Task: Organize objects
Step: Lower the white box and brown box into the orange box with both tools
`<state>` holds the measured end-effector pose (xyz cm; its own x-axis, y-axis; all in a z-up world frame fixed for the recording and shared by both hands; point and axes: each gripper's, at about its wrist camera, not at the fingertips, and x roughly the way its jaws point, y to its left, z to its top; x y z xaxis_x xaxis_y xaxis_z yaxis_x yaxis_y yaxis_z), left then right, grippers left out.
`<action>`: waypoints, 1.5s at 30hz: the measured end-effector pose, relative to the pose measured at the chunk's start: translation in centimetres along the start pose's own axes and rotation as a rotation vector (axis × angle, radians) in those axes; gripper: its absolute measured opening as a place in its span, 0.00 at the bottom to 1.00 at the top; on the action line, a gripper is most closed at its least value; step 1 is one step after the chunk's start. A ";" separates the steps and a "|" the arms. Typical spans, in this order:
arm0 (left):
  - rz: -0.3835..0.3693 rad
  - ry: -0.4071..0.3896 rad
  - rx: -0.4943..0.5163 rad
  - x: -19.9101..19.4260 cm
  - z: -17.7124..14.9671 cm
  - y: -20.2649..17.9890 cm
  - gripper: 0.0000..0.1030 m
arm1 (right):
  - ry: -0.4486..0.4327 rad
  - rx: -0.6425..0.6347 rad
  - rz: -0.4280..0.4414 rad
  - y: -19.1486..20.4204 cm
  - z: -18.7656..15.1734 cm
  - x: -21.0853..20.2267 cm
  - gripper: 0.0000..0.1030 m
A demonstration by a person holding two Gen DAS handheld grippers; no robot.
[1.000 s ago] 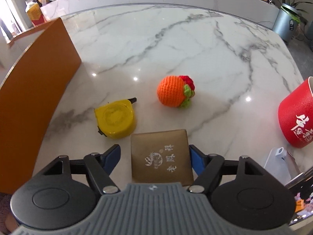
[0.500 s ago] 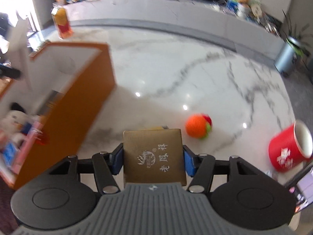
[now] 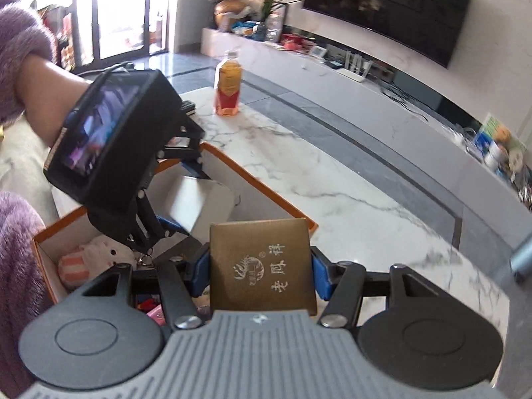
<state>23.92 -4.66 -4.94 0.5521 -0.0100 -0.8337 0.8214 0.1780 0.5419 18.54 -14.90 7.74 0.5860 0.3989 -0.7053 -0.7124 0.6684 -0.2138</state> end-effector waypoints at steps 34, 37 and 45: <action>-0.128 -0.158 0.071 6.3 -2.3 0.2 0.73 | 0.347 -0.751 0.139 3.7 2.0 14.9 0.59; -0.139 -0.151 0.053 6.2 -2.2 0.7 0.73 | 0.375 -0.761 0.139 3.8 2.1 15.5 0.59; -0.155 -0.167 -0.051 5.6 -3.0 1.5 0.75 | 0.444 -0.763 0.120 3.8 2.6 16.7 0.59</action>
<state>27.88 -1.48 -9.12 0.4396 -0.2033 -0.8749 0.8922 0.2116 0.3991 26.63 -4.11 -3.07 0.4003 0.0530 -0.9149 -0.9153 -0.0255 -0.4020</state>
